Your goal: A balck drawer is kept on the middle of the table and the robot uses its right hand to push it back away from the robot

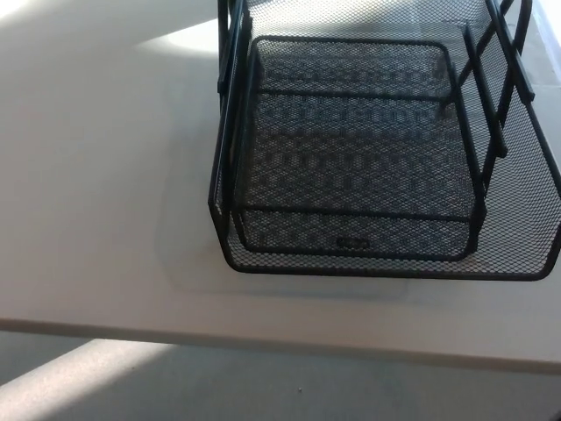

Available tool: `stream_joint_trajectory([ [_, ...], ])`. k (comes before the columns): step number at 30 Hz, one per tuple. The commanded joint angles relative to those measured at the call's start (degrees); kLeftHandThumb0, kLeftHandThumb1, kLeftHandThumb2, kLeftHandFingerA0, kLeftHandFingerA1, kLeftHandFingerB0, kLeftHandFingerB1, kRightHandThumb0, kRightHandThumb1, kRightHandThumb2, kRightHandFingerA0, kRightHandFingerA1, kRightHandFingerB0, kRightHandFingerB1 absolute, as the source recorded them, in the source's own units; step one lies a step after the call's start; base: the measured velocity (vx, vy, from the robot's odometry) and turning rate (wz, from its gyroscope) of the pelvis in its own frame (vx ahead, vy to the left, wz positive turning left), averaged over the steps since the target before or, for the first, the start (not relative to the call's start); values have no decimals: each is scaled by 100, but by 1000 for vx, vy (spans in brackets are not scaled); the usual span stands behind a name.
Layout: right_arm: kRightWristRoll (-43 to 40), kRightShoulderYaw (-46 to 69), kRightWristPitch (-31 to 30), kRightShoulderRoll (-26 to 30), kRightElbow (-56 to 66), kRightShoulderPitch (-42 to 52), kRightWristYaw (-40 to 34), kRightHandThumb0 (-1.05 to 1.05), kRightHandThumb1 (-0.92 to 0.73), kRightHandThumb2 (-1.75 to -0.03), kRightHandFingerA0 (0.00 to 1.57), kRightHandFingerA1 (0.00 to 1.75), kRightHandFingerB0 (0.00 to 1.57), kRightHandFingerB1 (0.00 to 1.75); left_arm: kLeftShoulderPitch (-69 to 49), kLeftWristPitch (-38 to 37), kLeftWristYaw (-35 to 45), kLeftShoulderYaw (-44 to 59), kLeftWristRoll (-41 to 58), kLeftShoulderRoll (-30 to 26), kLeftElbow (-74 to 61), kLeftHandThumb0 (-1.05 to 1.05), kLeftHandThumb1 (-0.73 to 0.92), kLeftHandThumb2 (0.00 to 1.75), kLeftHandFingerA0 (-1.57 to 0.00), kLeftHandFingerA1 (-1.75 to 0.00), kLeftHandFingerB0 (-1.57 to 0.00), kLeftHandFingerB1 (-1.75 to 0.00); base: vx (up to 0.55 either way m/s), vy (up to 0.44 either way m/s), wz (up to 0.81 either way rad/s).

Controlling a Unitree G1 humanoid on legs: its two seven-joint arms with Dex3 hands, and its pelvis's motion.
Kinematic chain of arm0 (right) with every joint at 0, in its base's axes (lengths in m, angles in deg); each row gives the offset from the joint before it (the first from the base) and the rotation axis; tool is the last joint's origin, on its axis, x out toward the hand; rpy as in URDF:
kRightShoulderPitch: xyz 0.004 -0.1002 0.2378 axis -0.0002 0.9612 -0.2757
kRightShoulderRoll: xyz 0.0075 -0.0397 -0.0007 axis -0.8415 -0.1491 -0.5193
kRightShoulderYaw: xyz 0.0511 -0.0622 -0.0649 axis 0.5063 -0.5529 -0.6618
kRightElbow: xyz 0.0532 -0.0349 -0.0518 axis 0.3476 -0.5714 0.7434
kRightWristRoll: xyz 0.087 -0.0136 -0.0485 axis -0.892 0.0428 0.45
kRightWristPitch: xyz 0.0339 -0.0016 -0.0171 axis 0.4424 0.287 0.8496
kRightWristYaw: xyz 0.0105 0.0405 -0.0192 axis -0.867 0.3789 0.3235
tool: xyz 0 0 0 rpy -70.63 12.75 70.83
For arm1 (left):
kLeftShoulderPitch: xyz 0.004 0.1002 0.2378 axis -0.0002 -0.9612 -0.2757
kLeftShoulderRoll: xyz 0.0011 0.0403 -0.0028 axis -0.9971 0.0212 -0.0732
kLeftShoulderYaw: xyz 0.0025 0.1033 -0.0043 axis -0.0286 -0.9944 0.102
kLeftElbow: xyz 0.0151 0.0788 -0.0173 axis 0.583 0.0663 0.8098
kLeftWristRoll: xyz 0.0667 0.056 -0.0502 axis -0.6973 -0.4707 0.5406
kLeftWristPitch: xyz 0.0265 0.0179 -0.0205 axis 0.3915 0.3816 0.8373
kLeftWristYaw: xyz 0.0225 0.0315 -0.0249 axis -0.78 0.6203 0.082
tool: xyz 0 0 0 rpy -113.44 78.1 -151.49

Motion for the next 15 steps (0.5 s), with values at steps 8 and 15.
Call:
stream_joint_trajectory([
  [8, 245, -160, 100, 221, -138, -32, 503, -53, -75, -63, 53, 43, 43, 36, 119, -535, 431, -173, -153, -185, 365, -55, 74, 63, -50, -38, -34, -32, 0, 0, 0],
  [15, 185, -43, 100, 226, -78, 45, 536, -52, -74, -62, 53, 44, 44, 37, 111, -560, 464, -163, -160, -195, 357, -56, 71, 62, -44, -37, -30, -32, 0, 0, 0],
])
